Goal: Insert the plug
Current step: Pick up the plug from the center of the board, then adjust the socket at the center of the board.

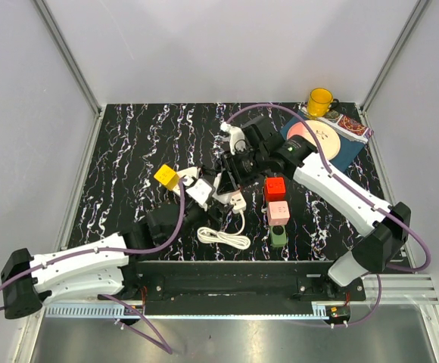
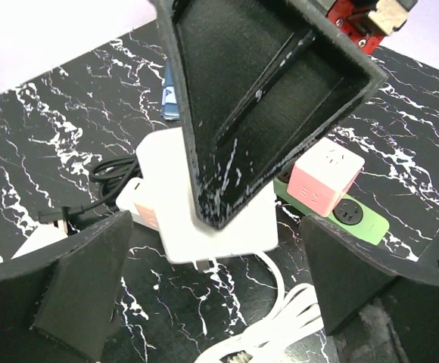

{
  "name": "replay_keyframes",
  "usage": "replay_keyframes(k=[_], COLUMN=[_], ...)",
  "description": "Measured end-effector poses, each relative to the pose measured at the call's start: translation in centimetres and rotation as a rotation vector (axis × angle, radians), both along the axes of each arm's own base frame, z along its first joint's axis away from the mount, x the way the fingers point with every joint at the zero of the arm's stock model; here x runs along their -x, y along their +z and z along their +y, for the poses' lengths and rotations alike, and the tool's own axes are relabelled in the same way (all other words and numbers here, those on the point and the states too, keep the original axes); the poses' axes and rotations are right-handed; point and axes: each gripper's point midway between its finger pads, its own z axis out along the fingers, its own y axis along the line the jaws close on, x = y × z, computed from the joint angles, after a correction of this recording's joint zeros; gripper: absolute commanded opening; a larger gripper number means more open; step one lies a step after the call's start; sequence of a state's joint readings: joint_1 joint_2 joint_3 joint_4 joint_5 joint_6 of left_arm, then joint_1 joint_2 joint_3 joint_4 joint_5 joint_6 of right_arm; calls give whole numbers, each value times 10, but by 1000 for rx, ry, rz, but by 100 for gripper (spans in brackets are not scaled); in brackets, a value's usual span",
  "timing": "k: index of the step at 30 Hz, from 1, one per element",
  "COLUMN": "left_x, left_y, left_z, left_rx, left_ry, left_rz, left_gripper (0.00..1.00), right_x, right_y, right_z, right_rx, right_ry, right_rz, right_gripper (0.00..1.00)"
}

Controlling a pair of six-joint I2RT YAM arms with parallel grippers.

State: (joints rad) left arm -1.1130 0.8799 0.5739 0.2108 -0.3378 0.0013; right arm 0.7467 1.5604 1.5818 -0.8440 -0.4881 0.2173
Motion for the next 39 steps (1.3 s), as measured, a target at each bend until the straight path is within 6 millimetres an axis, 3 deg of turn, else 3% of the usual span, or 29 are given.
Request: replay_keyframes(k=[4,10,13,18,27,31,39], left_x=[-5,-16,-16,2,39,49,53], left_y=[-11,-47,-66,-99,-167,-192,-196], left_z=[-2,-18,-33,-56,-54,-55,-50], left_rx=[19,-4,-47,-198,-475,-581,-618], left_ry=[50,165,191,180,143,122,146], left_rz=[66,267,354,451,599,657,688], left_gripper=[99,99,98,88,78,69,52], right_x=[-20,-53,-59,-59,-50,-48,-48], right_y=[-12,-28,-32,-41,-54,-57,-59], right_z=[-19,-79,-108,-142,-165,-168,-165], right_rx=[60,194,250,319,374,384,368], right_ry=[-96,-331,-428,-535,-591,-594,-541], right_rz=[-27,-118,-161,-197,-216,-217,-254], right_gripper=[0,0,0,0,0,0,0])
